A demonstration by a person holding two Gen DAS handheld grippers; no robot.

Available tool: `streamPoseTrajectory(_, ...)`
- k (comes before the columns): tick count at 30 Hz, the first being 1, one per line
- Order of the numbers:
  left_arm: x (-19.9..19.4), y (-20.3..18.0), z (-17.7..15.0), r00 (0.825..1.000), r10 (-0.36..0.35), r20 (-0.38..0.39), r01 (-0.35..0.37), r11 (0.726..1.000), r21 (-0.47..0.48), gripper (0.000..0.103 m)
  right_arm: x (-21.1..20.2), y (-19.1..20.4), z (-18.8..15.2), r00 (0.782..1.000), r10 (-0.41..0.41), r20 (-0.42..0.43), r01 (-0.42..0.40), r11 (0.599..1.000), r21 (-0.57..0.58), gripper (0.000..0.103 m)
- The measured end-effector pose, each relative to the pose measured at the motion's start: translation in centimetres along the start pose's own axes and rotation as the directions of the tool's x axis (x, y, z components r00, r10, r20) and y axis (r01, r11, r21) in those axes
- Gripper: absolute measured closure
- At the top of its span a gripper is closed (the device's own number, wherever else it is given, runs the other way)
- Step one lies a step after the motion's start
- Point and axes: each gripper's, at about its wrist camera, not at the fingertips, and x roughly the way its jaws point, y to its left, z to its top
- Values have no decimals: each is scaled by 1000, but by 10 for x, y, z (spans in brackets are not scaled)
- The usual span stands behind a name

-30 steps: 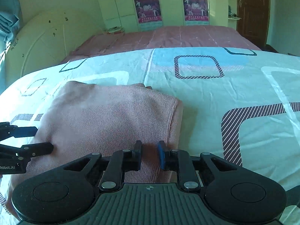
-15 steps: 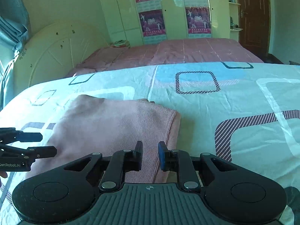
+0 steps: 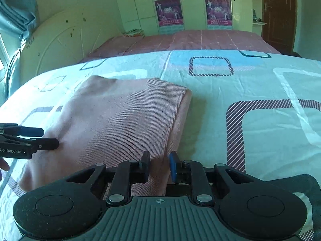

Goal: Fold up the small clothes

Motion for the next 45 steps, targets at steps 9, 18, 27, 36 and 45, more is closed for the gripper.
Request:
streamPoseTrajectory(9, -4, 0, -2, 1000, 9, -8, -9, 999, -43, 28, -6, -14, -3, 999, 53, 12, -54, 997, 49, 84)
streamPoseTrajectory(18, -15, 11, -10, 998, 45, 47, -37, 985, -171, 27, -2, -66, -2, 984, 177, -16, -166, 951, 262, 83)
streamPoseTrajectory(27, -30, 16, -3, 990, -69, 124, 93, 975, -201, 44, -6, -77, -2, 972, 233, 25, -229, 923, 310, 82)
streamPoseTrajectory(36, 12, 28, -8, 990, -139, 5, 136, 963, -235, 9, 5, -92, -1, 918, 395, 48, -377, 824, 423, 2)
streamPoseTrajectory(45, 41, 52, -6, 950, -312, -29, 287, 905, -314, 25, 37, -112, 8, 853, 521, -39, -425, 736, 527, 22)
